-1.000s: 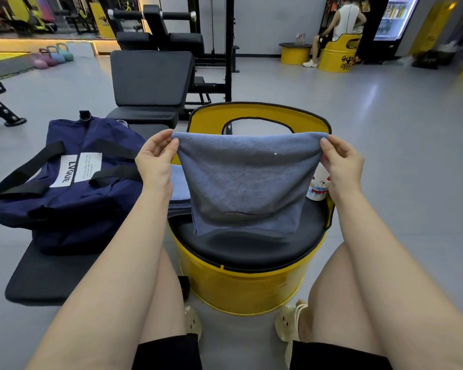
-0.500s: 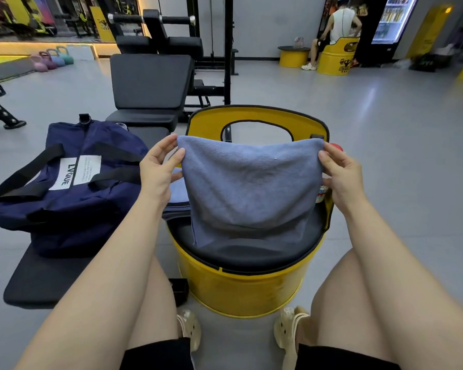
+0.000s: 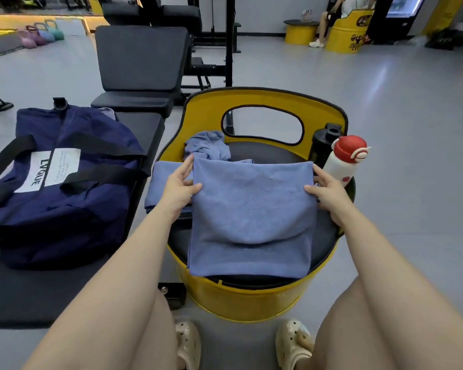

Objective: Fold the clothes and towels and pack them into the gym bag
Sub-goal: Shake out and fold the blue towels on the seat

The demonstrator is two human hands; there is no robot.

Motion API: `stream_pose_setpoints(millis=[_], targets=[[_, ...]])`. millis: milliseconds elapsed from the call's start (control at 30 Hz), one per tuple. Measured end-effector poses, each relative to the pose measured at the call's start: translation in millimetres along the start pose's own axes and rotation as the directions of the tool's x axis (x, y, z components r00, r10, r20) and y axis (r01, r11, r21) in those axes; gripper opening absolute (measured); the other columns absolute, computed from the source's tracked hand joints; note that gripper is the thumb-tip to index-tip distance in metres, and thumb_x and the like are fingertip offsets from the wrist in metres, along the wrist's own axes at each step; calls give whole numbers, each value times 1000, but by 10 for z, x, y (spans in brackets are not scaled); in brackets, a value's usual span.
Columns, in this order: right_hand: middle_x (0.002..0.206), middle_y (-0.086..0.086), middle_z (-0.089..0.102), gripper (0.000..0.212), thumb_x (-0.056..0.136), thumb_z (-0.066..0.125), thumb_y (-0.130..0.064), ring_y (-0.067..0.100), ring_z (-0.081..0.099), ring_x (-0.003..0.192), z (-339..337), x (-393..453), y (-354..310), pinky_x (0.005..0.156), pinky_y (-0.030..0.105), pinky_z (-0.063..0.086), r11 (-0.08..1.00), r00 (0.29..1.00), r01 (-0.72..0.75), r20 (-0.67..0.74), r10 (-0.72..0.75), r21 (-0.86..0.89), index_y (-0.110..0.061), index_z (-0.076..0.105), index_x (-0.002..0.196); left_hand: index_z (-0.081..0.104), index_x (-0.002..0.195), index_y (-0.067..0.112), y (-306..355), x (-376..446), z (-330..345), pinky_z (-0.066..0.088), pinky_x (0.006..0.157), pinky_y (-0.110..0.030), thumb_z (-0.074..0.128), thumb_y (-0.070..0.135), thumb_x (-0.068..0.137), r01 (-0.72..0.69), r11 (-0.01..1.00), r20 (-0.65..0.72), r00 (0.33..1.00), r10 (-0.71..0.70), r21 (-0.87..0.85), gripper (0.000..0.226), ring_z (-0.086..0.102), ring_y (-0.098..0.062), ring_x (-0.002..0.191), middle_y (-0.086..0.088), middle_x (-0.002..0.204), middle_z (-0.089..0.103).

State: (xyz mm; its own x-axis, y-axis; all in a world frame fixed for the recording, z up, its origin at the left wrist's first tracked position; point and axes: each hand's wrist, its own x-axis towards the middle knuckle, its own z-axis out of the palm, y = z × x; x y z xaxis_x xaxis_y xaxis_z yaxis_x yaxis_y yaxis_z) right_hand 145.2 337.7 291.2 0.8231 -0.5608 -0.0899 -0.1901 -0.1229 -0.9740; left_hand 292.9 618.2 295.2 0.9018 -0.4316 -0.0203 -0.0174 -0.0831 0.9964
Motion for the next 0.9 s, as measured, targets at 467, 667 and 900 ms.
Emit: stream_pose_setpoints(millis=[467, 667, 900], targets=[[124, 9, 59, 67, 91, 52, 9, 22, 60, 108, 320, 760, 400, 74, 27, 52, 995, 990, -31, -136, 44, 94, -26, 34, 145, 30, 147, 19, -513, 788, 141, 47, 77, -17, 47, -19, 86, 29, 998, -203, 979, -18, 51, 74, 58, 3, 87, 7, 146, 40], [127, 10, 59, 63, 90, 53, 3, 24, 62, 100, 380, 866, 466, 76, 30, 52, 949, 970, -190, -101, 221, 252, -15, 33, 147, 25, 149, 21, -508, 949, 177, 47, 71, -30, 53, 4, 90, 287, 936, -216, 919, -329, -204, 68, 56, -20, 87, -10, 110, 59], [120, 8, 66, 48, 89, 66, -19, 22, 66, 103, 401, 884, 556, 88, 36, 54, 968, 981, -165, -69, 181, 187, -9, 53, 134, 43, 138, 6, -538, 1003, 207, 50, 89, -35, 68, 17, 87, 347, 929, -268, 890, -369, -128, 57, 59, -26, 106, -15, 125, 55]])
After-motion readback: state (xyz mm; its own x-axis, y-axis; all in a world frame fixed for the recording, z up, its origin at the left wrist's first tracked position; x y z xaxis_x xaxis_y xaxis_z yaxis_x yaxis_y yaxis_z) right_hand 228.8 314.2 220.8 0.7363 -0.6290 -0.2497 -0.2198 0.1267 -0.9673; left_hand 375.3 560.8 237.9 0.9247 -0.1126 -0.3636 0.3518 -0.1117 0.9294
